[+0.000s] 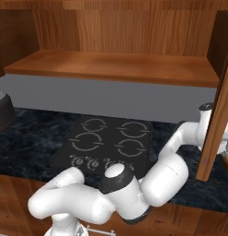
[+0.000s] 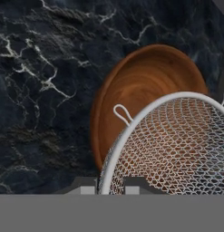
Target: Open the cabinet and setup a tea strainer by placing it in the bowl upright.
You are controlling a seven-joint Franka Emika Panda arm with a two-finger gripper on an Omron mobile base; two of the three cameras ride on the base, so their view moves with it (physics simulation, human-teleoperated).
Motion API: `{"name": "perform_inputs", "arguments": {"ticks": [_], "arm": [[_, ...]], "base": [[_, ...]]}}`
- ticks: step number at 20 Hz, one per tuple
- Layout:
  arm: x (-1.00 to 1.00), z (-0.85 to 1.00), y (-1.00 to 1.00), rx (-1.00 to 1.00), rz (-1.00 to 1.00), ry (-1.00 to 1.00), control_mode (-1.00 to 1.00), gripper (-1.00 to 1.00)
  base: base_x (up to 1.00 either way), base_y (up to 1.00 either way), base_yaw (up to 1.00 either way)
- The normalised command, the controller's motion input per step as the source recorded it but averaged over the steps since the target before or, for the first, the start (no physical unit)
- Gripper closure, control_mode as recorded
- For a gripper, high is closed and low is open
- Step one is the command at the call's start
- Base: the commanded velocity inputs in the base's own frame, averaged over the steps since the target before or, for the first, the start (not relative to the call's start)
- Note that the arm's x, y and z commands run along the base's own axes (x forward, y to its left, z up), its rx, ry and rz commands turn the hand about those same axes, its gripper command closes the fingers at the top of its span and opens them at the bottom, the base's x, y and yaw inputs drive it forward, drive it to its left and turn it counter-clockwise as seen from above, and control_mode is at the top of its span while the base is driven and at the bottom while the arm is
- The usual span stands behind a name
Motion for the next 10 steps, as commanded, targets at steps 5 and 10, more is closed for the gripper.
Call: {"name": "perform_inputs", "arguments": {"ticks": [5, 10], "arm": [[0.0, -0.05, 0.0, 0.11, 0.02, 0.0, -1.0, 1.0], [0.0, -0.04, 0.0, 0.06, 0.03, -0.01, -1.0, 1.0]], "base": [[0.0, 0.0, 0.0], [0.0, 0.0, 0.0]]}}
